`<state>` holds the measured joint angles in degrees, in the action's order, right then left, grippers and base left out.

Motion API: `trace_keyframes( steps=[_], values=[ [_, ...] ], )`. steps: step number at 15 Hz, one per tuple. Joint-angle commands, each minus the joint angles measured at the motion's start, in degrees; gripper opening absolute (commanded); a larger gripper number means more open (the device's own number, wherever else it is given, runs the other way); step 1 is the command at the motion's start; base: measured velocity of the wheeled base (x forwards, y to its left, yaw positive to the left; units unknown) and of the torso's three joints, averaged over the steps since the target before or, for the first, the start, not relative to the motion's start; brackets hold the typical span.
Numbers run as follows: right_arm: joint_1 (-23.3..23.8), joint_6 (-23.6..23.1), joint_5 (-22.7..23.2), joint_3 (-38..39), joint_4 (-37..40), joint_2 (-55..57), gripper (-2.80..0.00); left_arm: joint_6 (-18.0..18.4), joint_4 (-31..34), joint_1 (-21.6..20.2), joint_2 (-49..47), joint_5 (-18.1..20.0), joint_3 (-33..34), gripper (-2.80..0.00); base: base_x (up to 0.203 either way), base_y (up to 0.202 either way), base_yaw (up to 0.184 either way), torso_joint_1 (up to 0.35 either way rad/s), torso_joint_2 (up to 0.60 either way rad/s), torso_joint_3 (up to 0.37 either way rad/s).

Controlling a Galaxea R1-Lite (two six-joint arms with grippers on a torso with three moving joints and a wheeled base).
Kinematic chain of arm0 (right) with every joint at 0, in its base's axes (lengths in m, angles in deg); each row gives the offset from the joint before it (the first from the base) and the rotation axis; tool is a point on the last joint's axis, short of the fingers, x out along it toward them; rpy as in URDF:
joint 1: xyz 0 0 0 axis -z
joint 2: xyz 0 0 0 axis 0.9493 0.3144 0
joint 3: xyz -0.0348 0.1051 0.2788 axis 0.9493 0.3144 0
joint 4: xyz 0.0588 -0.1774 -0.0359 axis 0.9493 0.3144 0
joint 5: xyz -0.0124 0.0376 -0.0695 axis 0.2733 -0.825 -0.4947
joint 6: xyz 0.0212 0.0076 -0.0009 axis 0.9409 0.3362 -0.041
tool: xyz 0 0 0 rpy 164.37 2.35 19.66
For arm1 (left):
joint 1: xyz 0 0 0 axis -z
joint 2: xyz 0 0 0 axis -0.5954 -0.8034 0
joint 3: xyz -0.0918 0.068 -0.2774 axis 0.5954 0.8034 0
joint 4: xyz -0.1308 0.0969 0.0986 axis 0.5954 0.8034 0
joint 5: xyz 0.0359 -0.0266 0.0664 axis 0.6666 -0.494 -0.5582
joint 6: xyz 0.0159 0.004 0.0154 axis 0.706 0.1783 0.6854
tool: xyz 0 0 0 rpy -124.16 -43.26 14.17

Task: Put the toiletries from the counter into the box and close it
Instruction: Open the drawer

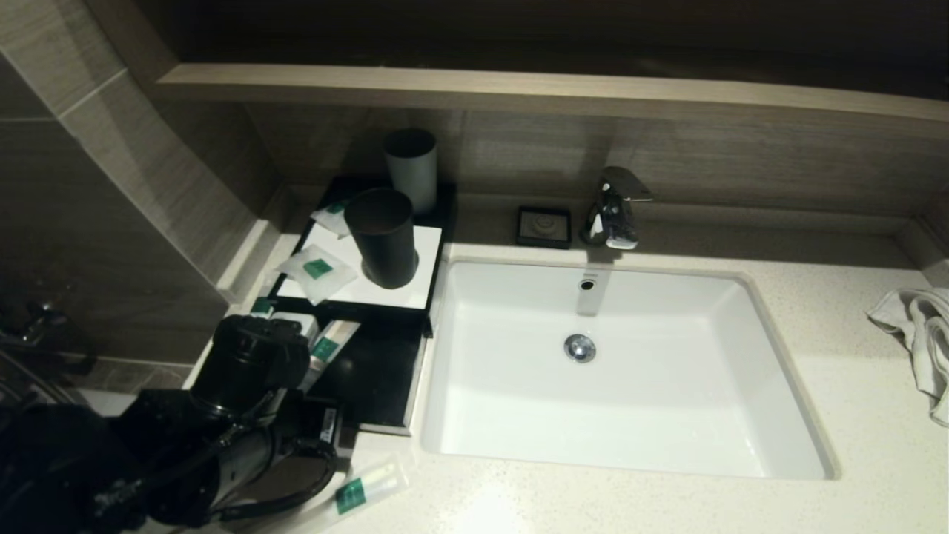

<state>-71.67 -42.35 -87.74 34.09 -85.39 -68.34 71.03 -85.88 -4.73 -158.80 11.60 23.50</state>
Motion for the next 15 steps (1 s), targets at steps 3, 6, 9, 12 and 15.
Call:
trace_keyframes(
  steps=[3,6,9,12,15],
  values=[
    [0.0,0.0,0.0,0.1,0.0,0.0,-2.8,-0.1,-0.2,0.1,1.2,-0.1,2.2,-2.8,0.0,0.0,0.0,0.0,0.0,0.0],
    [0.0,0.0,0.0,0.1,0.0,0.0,-2.8,-0.2,-0.3,0.4,2.7,-0.1,4.0,-2.8,0.0,0.0,0.0,0.0,0.0,0.0],
    [0.0,0.0,0.0,0.1,0.0,0.0,-2.8,-0.2,-0.3,0.5,3.1,-0.1,4.4,-2.8,0.0,0.0,0.0,0.0,0.0,0.0],
    [0.0,0.0,0.0,0.1,0.0,0.0,-2.8,-0.2,-0.6,0.5,3.7,-0.1,4.0,-2.8,0.0,0.0,0.0,0.0,0.0,0.0],
    [0.0,0.0,0.0,0.1,0.0,0.0,-2.8,0.0,-0.9,0.5,5.0,-0.2,2.0,-2.8,0.0,0.0,0.0,0.0,0.0,0.0]
  ],
)
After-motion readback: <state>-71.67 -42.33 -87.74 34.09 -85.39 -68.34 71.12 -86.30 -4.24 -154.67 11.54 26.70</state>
